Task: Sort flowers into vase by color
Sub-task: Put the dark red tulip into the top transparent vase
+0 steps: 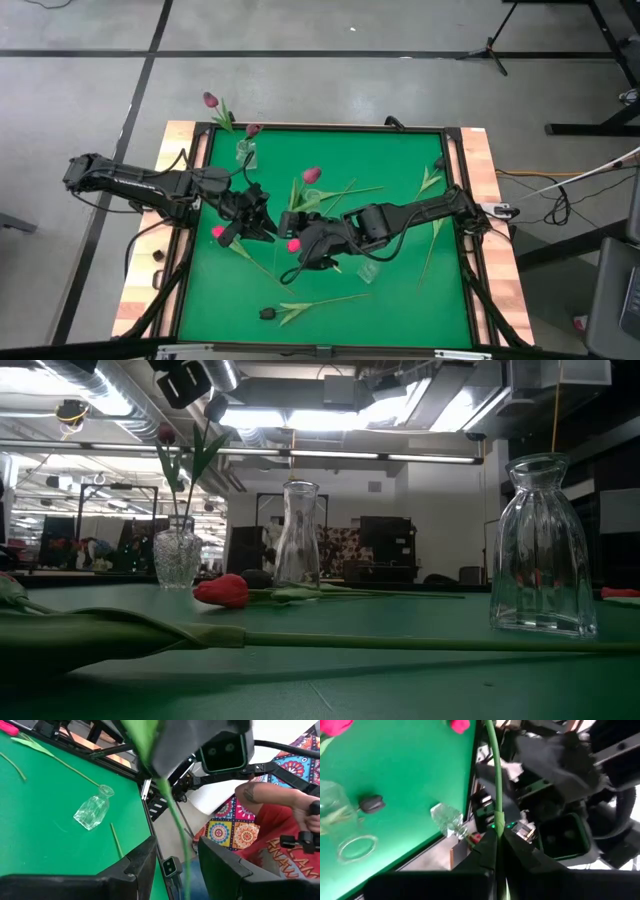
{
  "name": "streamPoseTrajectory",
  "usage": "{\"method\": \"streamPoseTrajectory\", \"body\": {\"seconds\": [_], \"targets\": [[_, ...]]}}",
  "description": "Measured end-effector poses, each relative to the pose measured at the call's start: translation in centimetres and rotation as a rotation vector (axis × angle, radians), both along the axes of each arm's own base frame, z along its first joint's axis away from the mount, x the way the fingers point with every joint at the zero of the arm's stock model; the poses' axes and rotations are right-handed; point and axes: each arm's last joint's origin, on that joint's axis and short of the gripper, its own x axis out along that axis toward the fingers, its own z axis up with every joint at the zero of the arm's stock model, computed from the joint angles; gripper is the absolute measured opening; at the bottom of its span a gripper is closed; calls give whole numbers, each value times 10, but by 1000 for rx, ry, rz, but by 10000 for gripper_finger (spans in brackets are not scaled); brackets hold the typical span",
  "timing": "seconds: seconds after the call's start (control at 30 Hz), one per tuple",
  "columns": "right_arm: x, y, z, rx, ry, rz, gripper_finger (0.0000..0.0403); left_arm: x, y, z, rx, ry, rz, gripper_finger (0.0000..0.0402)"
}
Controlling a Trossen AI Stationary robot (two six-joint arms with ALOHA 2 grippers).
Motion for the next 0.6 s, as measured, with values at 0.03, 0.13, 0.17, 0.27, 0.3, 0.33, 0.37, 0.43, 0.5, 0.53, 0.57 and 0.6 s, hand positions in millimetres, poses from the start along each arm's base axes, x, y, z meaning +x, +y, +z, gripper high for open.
{"method": "streamPoseTrajectory", "body": {"seconds": [0.03,0.13,0.17,0.27,0.3,0.33,0.37,0.43,0.5,0.53,0.57,0.6], "targets": [[1,0,1,1,-13,5,19,0,0,0,0,0,0,141],[3,0,3,-15,-26,18,19,0,0,0,-6,2,0,141],[3,-2,3,-20,-25,19,19,0,0,0,-9,4,1,141],[4,-5,3,-21,-26,11,19,0,-1,0,-17,7,-6,141],[4,-5,3,-19,-26,12,19,0,-2,0,-21,9,-17,141],[4,-6,3,-15,-25,17,19,-1,-3,0,-22,9,-26,141],[5,-7,3,-10,-23,21,19,0,-4,-1,-23,12,-34,141],[6,-7,3,0,-25,31,19,2,-6,-3,-26,24,-44,141],[6,-7,4,3,-33,32,19,4,-8,-6,-25,43,-52,141],[6,-7,4,4,-36,32,19,5,-9,-7,-25,48,-56,141],[6,-7,4,4,-35,34,19,6,-9,-8,-25,54,-60,141],[6,-7,4,6,-34,39,19,7,-10,-10,-24,60,-63,141]]}}
